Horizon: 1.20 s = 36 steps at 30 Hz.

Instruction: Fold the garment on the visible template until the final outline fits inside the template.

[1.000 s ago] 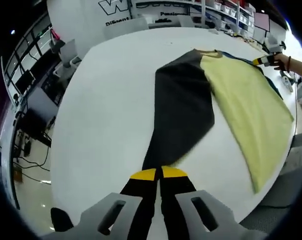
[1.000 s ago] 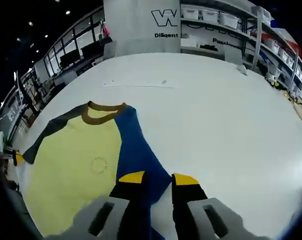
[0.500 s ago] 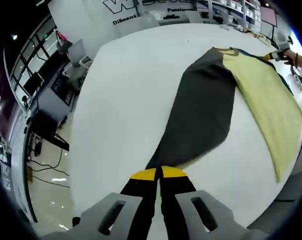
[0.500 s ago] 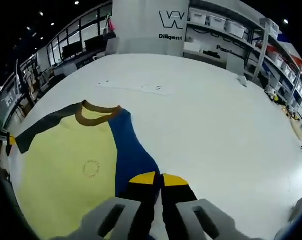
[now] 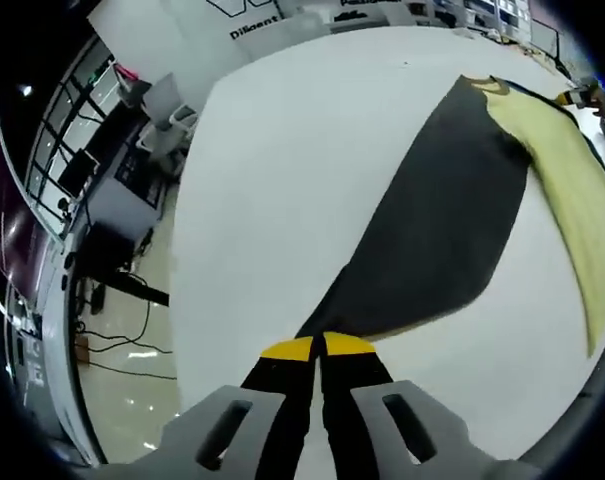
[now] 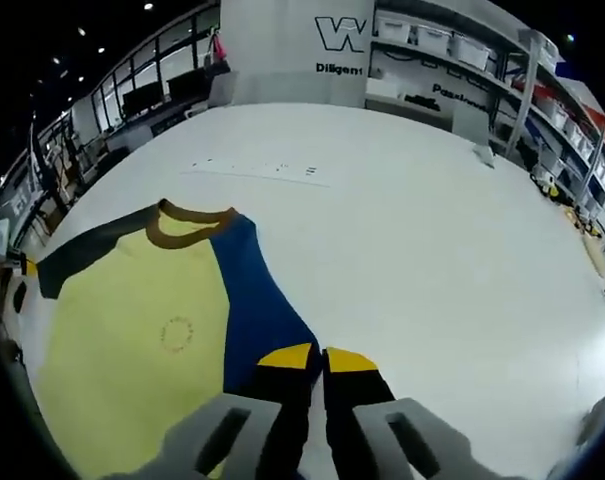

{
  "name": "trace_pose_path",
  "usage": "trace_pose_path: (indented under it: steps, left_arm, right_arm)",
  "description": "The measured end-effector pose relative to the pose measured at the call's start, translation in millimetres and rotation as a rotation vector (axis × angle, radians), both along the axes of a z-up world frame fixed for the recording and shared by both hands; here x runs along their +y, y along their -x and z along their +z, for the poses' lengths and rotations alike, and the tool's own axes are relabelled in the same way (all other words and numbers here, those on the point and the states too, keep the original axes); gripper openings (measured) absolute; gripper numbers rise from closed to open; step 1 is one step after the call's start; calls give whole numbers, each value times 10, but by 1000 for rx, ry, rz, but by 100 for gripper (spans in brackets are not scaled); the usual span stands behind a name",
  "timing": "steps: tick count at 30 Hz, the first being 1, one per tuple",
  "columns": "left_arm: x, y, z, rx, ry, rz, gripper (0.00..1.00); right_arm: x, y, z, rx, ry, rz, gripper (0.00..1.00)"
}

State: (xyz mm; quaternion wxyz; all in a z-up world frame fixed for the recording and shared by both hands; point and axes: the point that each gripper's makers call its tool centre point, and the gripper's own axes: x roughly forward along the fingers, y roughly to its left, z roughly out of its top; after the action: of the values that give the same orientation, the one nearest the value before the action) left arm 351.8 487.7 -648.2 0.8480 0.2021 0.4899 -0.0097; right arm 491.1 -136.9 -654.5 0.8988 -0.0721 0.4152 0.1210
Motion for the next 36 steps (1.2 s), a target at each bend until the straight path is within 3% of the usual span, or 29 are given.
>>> trace_pose_path:
  steps: [8,12,16,21,24,25,26,29,31,34,36]
  left_arm:
    - [176,-214,58,-14,-45,13,4]
    - [260,-372,100,-31,-62,33,4]
    - [266,-459,101,-4,-78,25,4]
    - [260,-349,32,77,-68,27,4]
    - [295,-394,123,43,-83,32,4]
    - [371,-425,183,29,-129,27,4]
    - [448,-433,235,35,-170,23,4]
    - [382,-456,274,33,-128,2,4]
    - [347,-481,307,13,-93,15,4]
    - [354,-467,283,24,-104,17,4]
    - [362,-460,272,30,-113,14,4]
  right_arm:
    - [-14,-10,2,-13,-8,7,0]
    - [-10,-27,25,-31,-68,-10,0]
    - [-29,-16,26,-40,-100,-26,0]
    - [-66,-13,-4,-34,-101,-46,0]
    - [-111,-22,5,-39,-78,-54,0]
    - [-208,-55,36,-64,-17,-48,0]
    - [-234,-51,41,-65,-5,-45,0]
    - [-162,-7,71,-48,-121,-83,0]
    - [-153,17,79,-55,-111,-67,0]
    - [25,102,41,-24,-177,-33,0]
    - [110,120,72,-39,-196,-19,9]
